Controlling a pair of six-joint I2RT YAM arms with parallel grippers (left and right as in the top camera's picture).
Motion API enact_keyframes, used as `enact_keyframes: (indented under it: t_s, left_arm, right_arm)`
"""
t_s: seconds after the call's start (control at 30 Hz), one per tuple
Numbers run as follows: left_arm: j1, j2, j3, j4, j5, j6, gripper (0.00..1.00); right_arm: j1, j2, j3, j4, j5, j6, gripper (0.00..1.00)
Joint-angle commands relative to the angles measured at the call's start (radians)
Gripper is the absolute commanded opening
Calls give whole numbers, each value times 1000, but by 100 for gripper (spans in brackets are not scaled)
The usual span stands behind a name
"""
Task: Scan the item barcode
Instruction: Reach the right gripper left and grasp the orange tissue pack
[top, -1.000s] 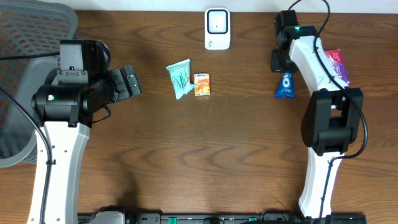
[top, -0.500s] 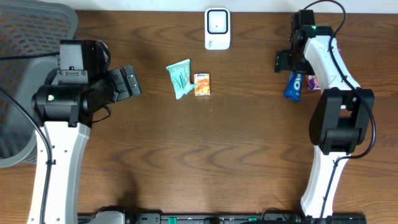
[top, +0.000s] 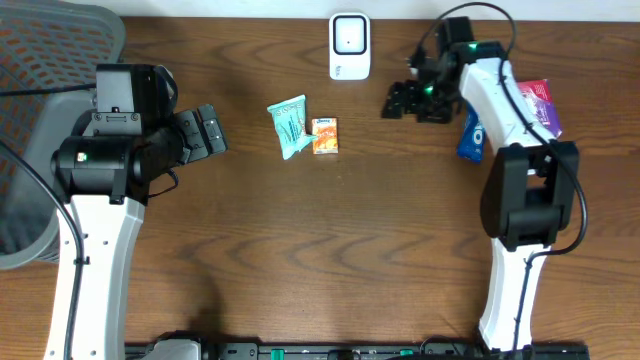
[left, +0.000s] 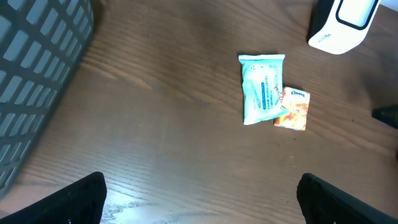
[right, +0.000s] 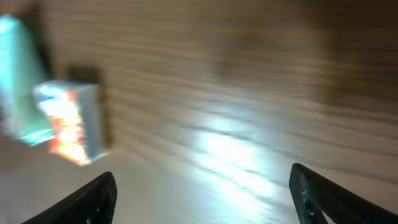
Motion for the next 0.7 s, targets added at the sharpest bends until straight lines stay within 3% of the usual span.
enact_keyframes:
  t_s: [0.0,0.03,0.1,0.23,0.4,0.67]
  left_arm:
    - [3,-2,1,-2,-5,-2,98]
    - [3,-2,1,-2,-5,-1,98]
    - [3,-2,1,-3,-5,-2,98]
    - [3,-2,1,-3,-5,-2,98]
    - [3,-2,1,-2,-5,-2,98]
    - [3,-2,1,-2,-5,-2,98]
  right_arm:
    - [87,-22,6,13,-91,-19,86]
    - [116,-16,6,27,-67,3,93]
    - [156,-7,6,49,-13,58,99]
    - [226,10,6,102,69,175,99]
    - [272,27,6,138,80,222,78]
    - [310,135,6,179,139,281,61]
